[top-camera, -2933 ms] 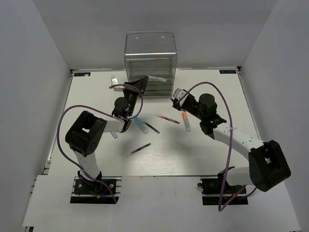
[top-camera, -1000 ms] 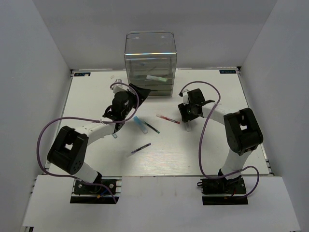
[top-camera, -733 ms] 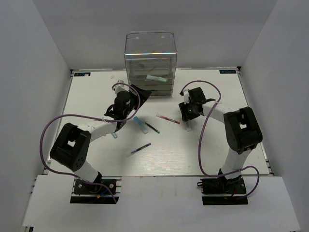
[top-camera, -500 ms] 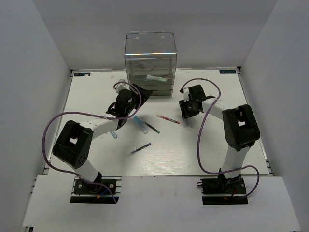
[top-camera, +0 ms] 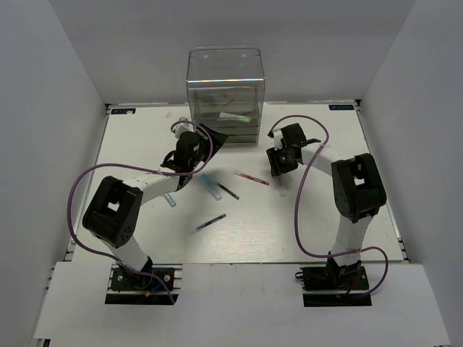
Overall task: Sort the stationery into containers
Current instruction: Pick up the stationery from the center of the board.
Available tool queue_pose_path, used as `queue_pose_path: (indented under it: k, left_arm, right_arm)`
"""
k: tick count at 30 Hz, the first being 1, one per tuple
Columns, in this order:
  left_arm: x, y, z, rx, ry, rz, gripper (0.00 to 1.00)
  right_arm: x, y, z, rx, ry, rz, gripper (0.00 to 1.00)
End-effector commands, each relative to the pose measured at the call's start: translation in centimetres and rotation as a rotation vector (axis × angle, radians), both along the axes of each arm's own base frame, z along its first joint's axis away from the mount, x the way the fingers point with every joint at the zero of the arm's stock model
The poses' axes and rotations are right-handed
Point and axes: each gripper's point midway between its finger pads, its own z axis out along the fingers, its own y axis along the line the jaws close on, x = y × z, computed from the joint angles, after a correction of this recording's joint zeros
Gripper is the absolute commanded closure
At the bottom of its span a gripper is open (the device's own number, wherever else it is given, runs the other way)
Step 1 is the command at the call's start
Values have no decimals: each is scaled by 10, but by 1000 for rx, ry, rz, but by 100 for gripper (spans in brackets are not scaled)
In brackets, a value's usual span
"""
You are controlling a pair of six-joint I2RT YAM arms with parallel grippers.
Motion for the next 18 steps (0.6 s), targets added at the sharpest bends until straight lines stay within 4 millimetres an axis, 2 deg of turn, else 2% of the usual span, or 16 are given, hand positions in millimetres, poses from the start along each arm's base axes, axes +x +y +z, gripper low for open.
queue_pose_path:
  k: [1, 8, 9, 18]
  left_arm:
    - [6, 3, 17, -11, -32, 17, 20]
    - [6, 4, 14, -5, -25, 26, 20]
    - [6, 5, 20, -10, -35, 26, 20]
    - [3, 8, 15, -20, -20, 40, 20]
  right_arm:
    - [-7, -2, -4, -16, 50, 6, 49]
    - [-9, -9, -7, -49, 49, -16, 50]
    - [-9, -11, -8, -62, 43, -21, 50]
    - [-12, -17, -15, -95, 41, -42, 60]
